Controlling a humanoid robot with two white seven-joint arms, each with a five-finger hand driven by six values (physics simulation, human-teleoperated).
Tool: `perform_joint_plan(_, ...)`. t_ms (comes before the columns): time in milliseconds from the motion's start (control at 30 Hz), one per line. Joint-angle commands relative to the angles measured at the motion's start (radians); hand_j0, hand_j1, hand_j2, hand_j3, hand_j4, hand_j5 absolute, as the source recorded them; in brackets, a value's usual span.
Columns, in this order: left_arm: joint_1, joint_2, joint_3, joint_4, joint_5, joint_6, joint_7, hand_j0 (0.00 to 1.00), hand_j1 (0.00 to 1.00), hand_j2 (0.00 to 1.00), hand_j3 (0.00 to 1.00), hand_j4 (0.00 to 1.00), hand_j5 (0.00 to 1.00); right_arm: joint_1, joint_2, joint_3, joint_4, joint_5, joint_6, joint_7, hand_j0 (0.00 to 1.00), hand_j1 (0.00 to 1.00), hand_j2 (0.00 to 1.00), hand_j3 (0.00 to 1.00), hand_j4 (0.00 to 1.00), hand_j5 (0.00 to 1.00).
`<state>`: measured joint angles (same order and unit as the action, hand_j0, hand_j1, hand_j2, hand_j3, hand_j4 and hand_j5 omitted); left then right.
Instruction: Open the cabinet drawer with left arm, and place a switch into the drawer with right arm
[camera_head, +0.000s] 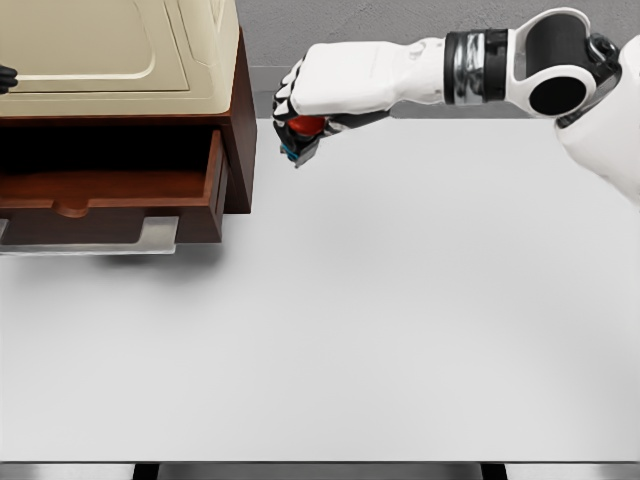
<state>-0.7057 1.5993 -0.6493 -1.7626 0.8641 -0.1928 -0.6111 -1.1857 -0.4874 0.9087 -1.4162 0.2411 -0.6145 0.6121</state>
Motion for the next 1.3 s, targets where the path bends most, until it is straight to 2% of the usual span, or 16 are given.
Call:
perform_joint_plan(0, 0.000, 0.001, 0.000, 0.000, 0.006, 0.001, 0.000, 1.00, 1.00, 1.00, 1.00, 1.00, 1.00, -0.003, 0.026, 0.027, -0.004, -0.013, 0.004, -0.001, 0.40, 0.40, 0.40, 0.40, 0.40, 0.40)
perform_joint_plan(200, 0.000, 0.001, 0.000, 0.000, 0.006, 0.001, 0.000, 1.00, 1.00, 1.00, 1.00, 1.00, 1.00, -0.075, 0.070, 0.091, -0.003, -0.077, 0.004, -0.001, 0.40, 0.40, 0.40, 0.40, 0.40, 0.40)
perform_joint_plan(467, 0.002, 0.001, 0.000, 0.000, 0.006, 0.001, 0.000, 1.00, 1.00, 1.00, 1.00, 1.00, 1.00, -0.160, 0.118, 0.113, -0.001, -0.108, 0.004, -0.001, 0.40, 0.40, 0.40, 0.40, 0.40, 0.40)
perform_joint_plan(633, 0.000, 0.001, -0.001, 0.002, 0.003, 0.001, 0.000, 1.00, 1.00, 1.00, 1.00, 1.00, 1.00, -0.219, 0.188, 0.159, 0.020, -0.109, 0.004, -0.001, 0.40, 0.40, 0.40, 0.40, 0.40, 0.40)
perform_joint_plan(800, 0.002, -0.001, -0.006, 0.002, 0.001, -0.002, 0.000, 1.00, 1.00, 1.00, 1.00, 1.00, 1.00, -0.270, 0.276, 0.194, 0.145, -0.111, 0.004, -0.001, 0.40, 0.40, 0.40, 0.40, 0.40, 0.40)
perform_joint_plan(933, 0.002, -0.001, -0.006, 0.002, 0.000, -0.004, 0.000, 1.00, 1.00, 1.00, 1.00, 1.00, 1.00, -0.296, 0.352, 0.203, 0.292, -0.109, 0.004, -0.001, 0.40, 0.40, 0.40, 0.40, 0.40, 0.40)
perform_joint_plan(1000, 0.002, -0.001, -0.006, 0.002, 0.000, -0.004, 0.000, 1.00, 1.00, 1.00, 1.00, 1.00, 1.00, -0.313, 0.398, 0.239, 0.367, -0.109, 0.004, -0.001, 0.40, 0.40, 0.40, 0.40, 0.40, 0.40)
perform_joint_plan(1067, 0.002, -0.001, -0.006, 0.002, 0.000, -0.005, 0.000, 1.00, 1.00, 1.00, 1.00, 1.00, 1.00, -0.314, 0.412, 0.243, 0.375, -0.109, 0.004, -0.001, 0.40, 0.40, 0.40, 0.40, 0.40, 0.40)
perform_joint_plan(1267, 0.002, -0.001, -0.006, 0.003, 0.000, -0.005, 0.000, 1.00, 1.00, 1.00, 1.00, 1.00, 1.00, -0.321, 0.478, 0.292, 0.473, -0.108, 0.004, -0.001, 0.40, 0.40, 0.40, 0.40, 0.40, 0.40)
